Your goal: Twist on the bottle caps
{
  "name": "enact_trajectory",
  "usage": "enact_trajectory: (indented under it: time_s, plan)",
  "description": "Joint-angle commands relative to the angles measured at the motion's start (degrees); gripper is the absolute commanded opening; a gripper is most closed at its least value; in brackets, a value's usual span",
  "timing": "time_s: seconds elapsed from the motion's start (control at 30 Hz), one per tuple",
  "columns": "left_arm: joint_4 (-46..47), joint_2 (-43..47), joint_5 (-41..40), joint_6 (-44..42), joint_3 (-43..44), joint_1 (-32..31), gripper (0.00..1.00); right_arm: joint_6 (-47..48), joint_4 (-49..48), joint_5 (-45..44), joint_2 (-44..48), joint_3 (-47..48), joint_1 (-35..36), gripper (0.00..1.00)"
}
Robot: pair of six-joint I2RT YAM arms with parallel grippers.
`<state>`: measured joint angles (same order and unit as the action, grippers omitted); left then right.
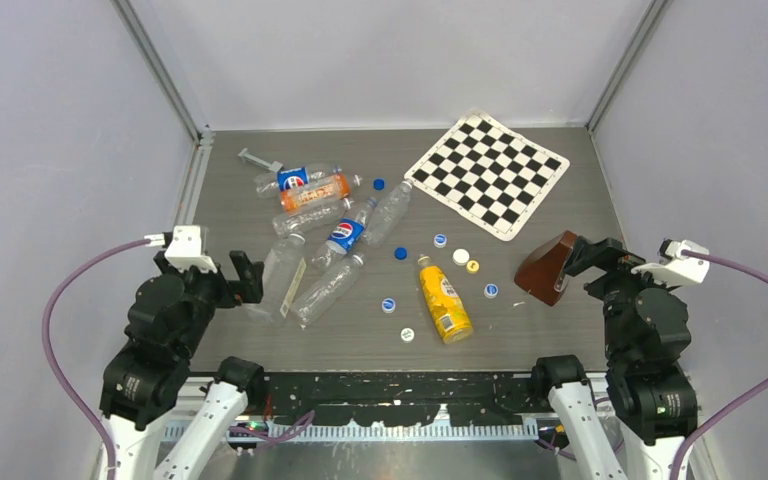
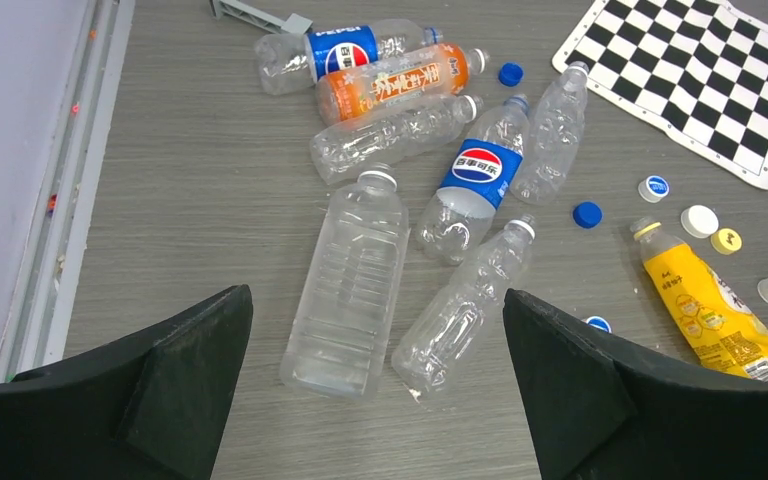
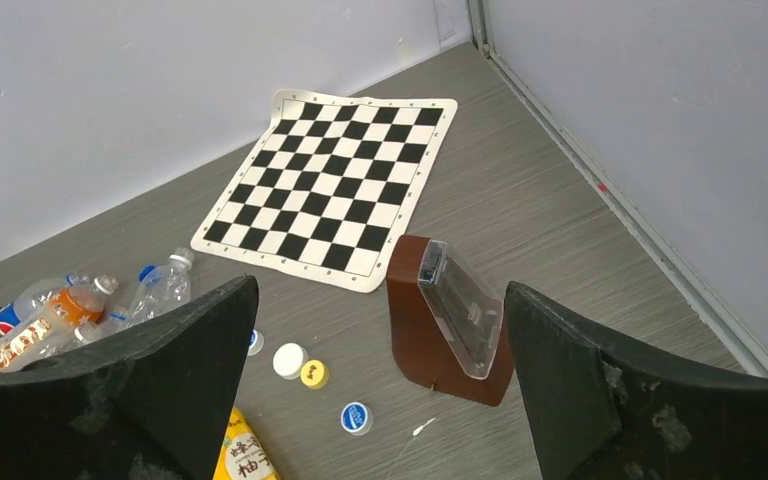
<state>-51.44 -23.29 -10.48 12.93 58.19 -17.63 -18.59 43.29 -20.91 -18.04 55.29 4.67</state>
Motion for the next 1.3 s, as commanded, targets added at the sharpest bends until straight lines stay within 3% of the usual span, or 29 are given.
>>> enact_trajectory:
  time_s: [0.0,0.37,0.7,0.9,1.1,1.27]
  plan:
    - [4.65,-1.17,0.37,-0.98,-0.52,-0.22,1.0,-1.2,-1.92,-0.84,-1.17,-1.3,0.21,1.0]
    - [4.22,-9.95,1.74,0.84,0.69,-0.22,1.0,-5.88,-0.36,4.79,-7.68,-1.52,0.4,1.0]
    - [0.91,-21.54,1.97,1.18,2.34,-0.21,1.0,-10.42,14.9,18.34,-28.42,12.54,0.61,1.0]
    - [0.95,-26.66,0.63,2.38,2.17,-0.24,1.0,-9.91,7.91,30.89,-27.99,9.6,0.61,1.0]
    - [2.83,-30.69,-1.06,2.39,1.47,-0.21,1.0,-5.77,11.59,31.91,-36.86,14.77,1.58,1.0]
    - [3.05,-37.09,-2.45,2.43,1.64,0.4,1.0,-5.41,11.6,24.44,-42.67,17.11,9.73,0.99]
